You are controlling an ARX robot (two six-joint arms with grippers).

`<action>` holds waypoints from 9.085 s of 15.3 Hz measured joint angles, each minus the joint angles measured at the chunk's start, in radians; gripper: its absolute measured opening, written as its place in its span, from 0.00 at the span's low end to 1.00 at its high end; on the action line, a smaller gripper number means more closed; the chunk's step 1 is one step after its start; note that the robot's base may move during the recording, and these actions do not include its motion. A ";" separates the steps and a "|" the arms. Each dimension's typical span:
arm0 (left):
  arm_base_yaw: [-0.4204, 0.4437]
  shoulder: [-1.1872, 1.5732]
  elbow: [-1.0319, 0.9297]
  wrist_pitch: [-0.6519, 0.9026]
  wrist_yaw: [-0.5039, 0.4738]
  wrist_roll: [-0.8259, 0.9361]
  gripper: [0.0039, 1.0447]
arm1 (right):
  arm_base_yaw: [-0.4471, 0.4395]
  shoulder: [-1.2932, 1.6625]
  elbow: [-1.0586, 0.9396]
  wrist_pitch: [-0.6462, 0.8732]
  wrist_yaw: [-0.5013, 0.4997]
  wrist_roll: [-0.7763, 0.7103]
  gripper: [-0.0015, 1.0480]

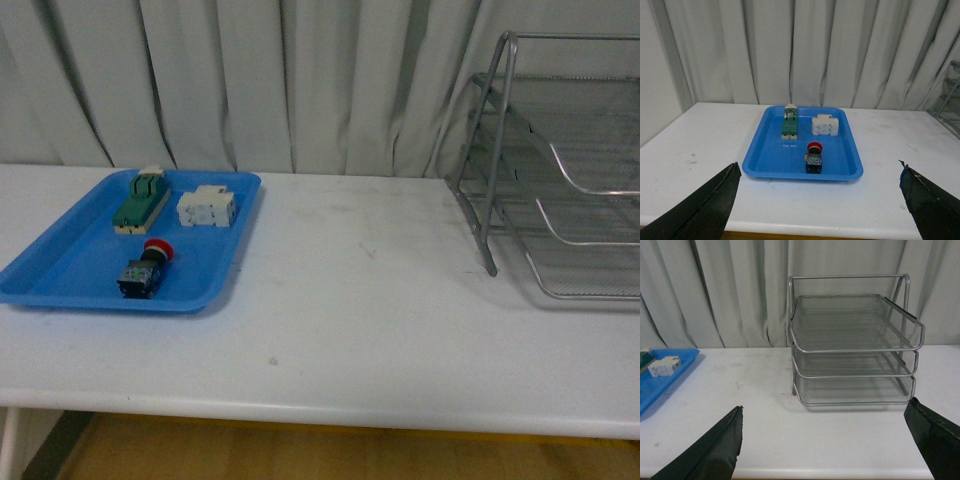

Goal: Place button on rack with both arms

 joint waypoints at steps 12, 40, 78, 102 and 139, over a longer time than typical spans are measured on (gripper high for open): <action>0.000 0.000 0.000 0.000 0.000 0.000 0.94 | 0.000 0.000 0.000 0.000 0.000 0.000 0.94; 0.000 0.000 0.000 0.000 0.000 0.000 0.94 | 0.000 0.000 0.000 0.000 0.000 0.000 0.94; 0.000 0.000 0.000 0.000 0.000 0.000 0.94 | -0.444 2.245 0.684 1.291 -0.491 1.475 0.94; 0.000 0.000 0.000 0.000 0.001 0.000 0.94 | -0.347 2.354 0.949 1.287 -0.448 1.365 0.30; 0.000 0.000 0.000 0.000 0.000 0.000 0.94 | -0.558 2.029 0.138 1.292 -0.630 1.515 0.93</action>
